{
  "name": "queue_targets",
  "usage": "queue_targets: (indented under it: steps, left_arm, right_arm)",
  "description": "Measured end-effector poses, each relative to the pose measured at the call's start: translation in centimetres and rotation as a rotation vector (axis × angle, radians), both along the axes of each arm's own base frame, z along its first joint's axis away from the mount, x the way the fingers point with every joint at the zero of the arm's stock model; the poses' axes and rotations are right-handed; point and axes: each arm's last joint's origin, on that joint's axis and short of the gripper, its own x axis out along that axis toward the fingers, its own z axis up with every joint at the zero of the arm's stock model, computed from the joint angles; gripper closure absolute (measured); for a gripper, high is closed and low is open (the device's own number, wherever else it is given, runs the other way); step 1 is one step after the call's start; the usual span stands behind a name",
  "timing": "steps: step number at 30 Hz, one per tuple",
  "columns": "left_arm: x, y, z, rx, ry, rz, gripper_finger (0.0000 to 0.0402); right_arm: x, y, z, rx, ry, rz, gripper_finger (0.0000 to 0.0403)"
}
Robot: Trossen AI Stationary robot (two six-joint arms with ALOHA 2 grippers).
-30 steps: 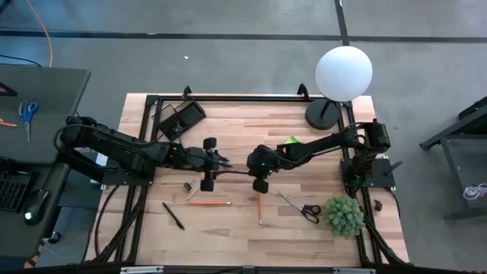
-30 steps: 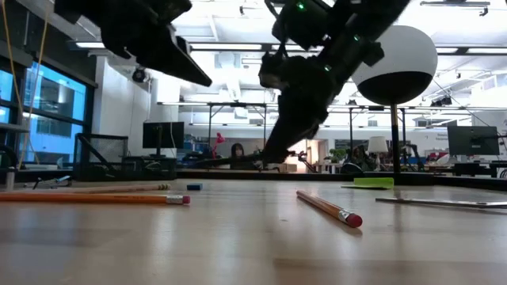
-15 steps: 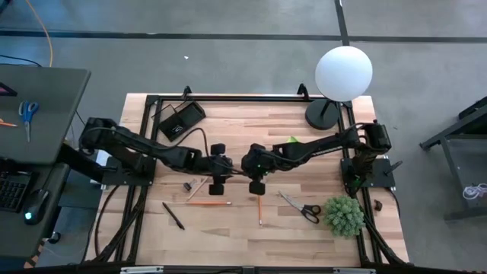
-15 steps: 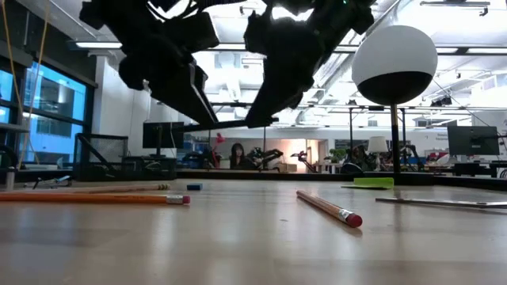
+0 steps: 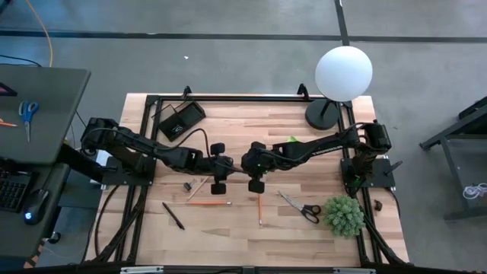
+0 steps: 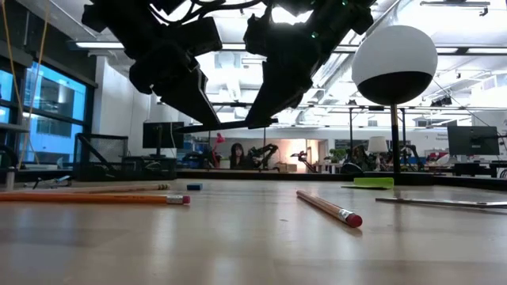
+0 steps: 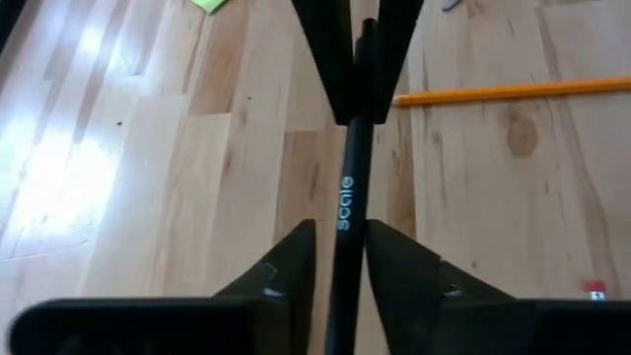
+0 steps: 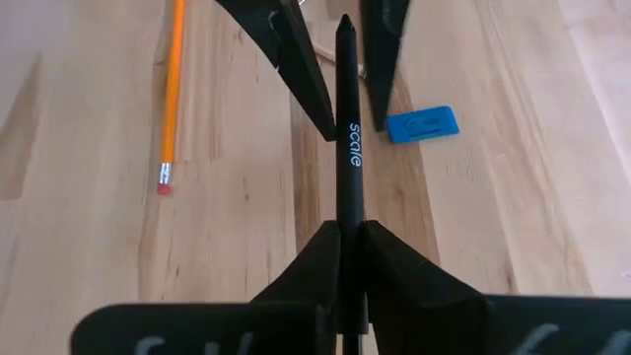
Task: Pick and place office supplies into organizer
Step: Put the black pen into the top left section of the desk organizer
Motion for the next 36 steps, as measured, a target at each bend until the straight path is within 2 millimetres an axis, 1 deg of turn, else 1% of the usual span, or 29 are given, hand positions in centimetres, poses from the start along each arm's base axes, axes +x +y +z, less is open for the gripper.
queue_targets:
  steps: [5,9,16,28,36]
  left_arm:
    - [-0.07,-0.11,-0.10,-0.030,0.014,-0.027,0.0373]
    - [-0.09,-0.11,-0.12,-0.031,0.016,-0.028,0.0387]
    - [-0.11,-0.11,-0.13,-0.016,0.025,-0.045,0.0390]
    - [-0.23,-0.10,-0.21,0.002,0.047,-0.064,0.0392]
    - [-0.28,-0.10,-0.23,0.017,0.058,-0.079,0.0400]
  right_arm:
    - [0.04,-0.06,0.01,0.016,-0.005,-0.012,0.0384]
    - [0.05,-0.04,0.02,0.034,-0.007,-0.032,0.0381]
    - [0.05,-0.03,0.02,0.072,-0.006,-0.067,0.0383]
    - [0.05,-0.04,0.03,0.080,-0.008,-0.078,0.0381]
    - [0.04,-0.05,0.02,0.079,-0.006,-0.078,0.0380]
